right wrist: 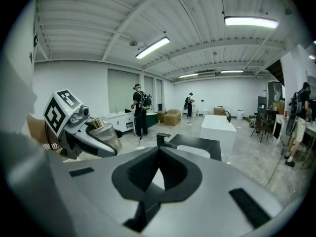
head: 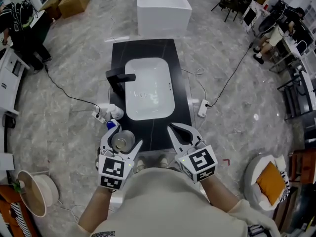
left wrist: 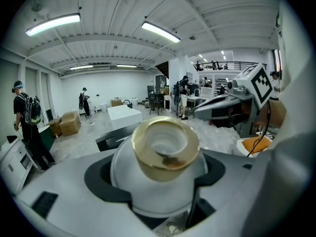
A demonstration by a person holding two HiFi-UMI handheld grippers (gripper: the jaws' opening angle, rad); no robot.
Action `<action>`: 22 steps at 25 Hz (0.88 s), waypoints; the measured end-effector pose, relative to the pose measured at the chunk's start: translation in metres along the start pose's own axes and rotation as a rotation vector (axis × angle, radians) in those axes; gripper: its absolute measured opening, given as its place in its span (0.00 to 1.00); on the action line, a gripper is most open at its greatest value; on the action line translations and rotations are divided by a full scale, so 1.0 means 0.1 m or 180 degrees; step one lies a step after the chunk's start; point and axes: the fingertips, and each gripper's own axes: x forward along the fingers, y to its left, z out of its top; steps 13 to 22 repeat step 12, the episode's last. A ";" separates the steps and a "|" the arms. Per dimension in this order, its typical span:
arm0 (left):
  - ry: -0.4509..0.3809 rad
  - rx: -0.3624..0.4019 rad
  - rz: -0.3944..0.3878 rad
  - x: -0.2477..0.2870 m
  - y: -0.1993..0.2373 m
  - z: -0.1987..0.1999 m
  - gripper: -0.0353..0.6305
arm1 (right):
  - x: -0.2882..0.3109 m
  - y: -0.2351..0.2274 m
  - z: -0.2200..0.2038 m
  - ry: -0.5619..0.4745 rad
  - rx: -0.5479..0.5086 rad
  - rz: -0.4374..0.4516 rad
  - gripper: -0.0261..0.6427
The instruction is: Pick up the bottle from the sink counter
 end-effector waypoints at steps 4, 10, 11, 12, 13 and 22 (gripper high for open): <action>-0.0012 0.0001 0.0010 -0.02 -0.01 0.00 0.57 | -0.03 0.04 0.04 -0.0009 -0.0018 0.0053 0.03; -0.0022 -0.0029 0.0049 -0.09 -0.02 0.02 0.57 | -0.12 0.11 0.19 -0.0096 -0.0050 0.0140 0.03; -0.0022 -0.0031 0.0050 -0.10 -0.03 0.02 0.57 | -0.13 0.12 0.19 -0.0097 -0.0057 0.0138 0.03; -0.0023 -0.0033 0.0050 -0.11 -0.03 0.02 0.57 | -0.14 0.12 0.20 -0.0097 -0.0064 0.0137 0.03; -0.0023 -0.0033 0.0050 -0.11 -0.03 0.02 0.57 | -0.14 0.12 0.20 -0.0097 -0.0064 0.0137 0.03; -0.0023 -0.0033 0.0050 -0.11 -0.03 0.02 0.57 | -0.14 0.12 0.20 -0.0097 -0.0064 0.0137 0.03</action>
